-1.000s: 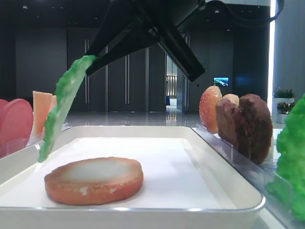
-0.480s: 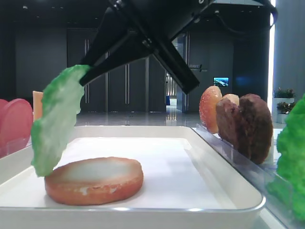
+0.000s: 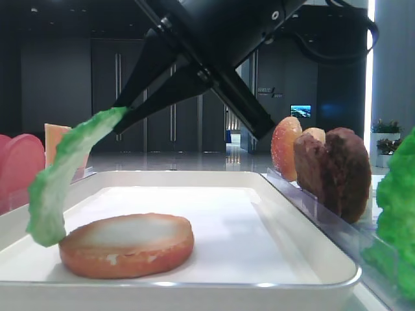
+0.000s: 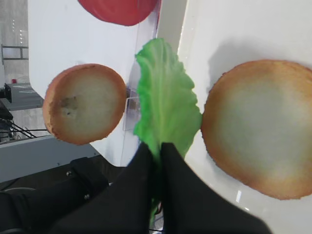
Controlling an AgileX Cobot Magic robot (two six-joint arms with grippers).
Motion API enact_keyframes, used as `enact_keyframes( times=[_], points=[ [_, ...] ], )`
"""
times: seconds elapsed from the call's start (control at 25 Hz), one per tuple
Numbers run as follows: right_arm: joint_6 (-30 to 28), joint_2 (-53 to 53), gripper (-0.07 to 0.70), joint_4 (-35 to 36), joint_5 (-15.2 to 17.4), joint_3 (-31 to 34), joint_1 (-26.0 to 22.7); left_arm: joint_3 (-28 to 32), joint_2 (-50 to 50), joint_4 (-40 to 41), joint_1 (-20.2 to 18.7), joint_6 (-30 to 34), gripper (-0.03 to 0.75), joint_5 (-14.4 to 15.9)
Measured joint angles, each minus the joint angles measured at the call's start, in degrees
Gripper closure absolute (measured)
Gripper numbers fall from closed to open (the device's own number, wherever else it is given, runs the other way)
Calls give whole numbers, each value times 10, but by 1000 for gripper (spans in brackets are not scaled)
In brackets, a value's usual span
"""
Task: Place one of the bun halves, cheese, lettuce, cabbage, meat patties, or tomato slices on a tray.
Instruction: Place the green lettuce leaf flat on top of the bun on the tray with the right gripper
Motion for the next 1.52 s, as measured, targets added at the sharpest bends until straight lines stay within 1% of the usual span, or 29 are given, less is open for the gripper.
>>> enact_keyframes(
  times=[0.28, 0.64, 0.8, 0.96, 1.0, 1.16, 1.2, 1.28, 1.32, 1.48, 1.52],
  points=[
    [50, 2, 619, -81, -1, 0, -1, 0, 0, 0, 0, 0, 702, 0],
    [56, 2, 619, -101, -15, 0, -1, 0, 0, 0, 0, 0, 702, 0],
    [70, 2, 619, -128, -17, 0, -2, 0, 0, 0, 0, 0, 702, 0],
    [94, 2, 619, -157, -16, 0, -8, 0, 0, 0, 0, 0, 702, 0],
    [94, 2, 619, -159, -9, 0, -8, 0, 0, 0, 0, 0, 702, 0],
    [97, 2, 609, -159, -9, 0, -9, 0, 0, 0, 0, 0, 702, 0],
    [98, 2, 592, -160, -9, 0, -9, 0, 0, 0, 0, 0, 702, 0],
    [98, 2, 531, -160, -9, 0, -9, 0, 0, 0, 0, 0, 702, 0],
    [98, 2, 477, -161, -9, 0, -9, 0, 0, 0, 0, 0, 702, 0],
    [99, 2, 204, -162, -9, 0, -9, 0, 0, 0, 0, 0, 702, 0],
    [99, 2, 148, -164, -9, 0, -9, 0, 0, 0, 0, 0, 702, 0]
  ],
)
